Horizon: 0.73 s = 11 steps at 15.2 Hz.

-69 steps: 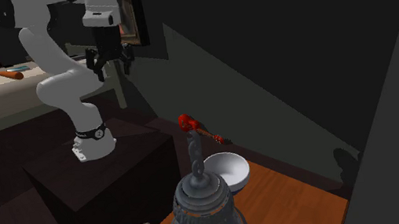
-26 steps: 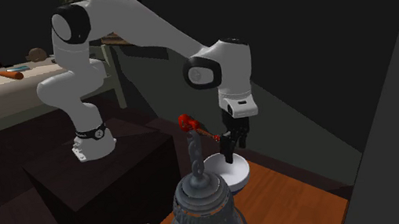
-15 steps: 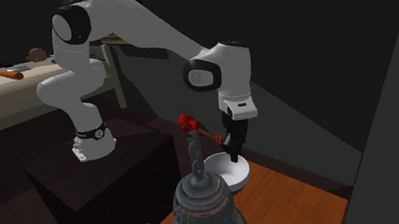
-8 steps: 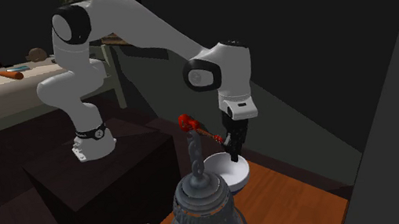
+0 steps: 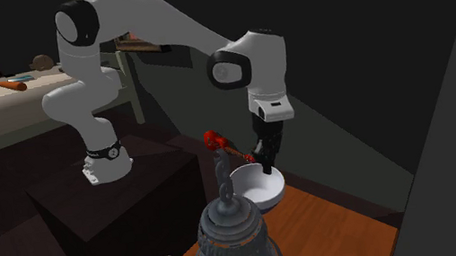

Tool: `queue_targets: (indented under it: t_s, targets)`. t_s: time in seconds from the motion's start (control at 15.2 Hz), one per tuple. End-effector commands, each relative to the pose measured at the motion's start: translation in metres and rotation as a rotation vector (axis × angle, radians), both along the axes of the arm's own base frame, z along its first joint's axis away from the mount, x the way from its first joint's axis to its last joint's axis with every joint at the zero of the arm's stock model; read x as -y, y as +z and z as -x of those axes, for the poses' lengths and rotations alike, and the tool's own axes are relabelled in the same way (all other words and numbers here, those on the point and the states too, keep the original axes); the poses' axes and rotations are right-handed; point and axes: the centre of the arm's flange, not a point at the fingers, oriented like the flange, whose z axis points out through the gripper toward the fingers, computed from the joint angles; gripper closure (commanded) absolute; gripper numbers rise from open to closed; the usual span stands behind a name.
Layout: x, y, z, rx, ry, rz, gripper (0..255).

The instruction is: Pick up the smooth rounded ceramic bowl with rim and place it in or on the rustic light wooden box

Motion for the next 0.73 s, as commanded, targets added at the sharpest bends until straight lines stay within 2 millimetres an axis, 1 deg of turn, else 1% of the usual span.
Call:
queue_targets:
  t_s: [0.0, 0.66]
  targets:
    - [0.0, 0.011, -0.001, 0.0, 0.0, 0.0, 255]
    - [0.0, 0.064, -0.001, 0.0, 0.0, 0.0, 255]
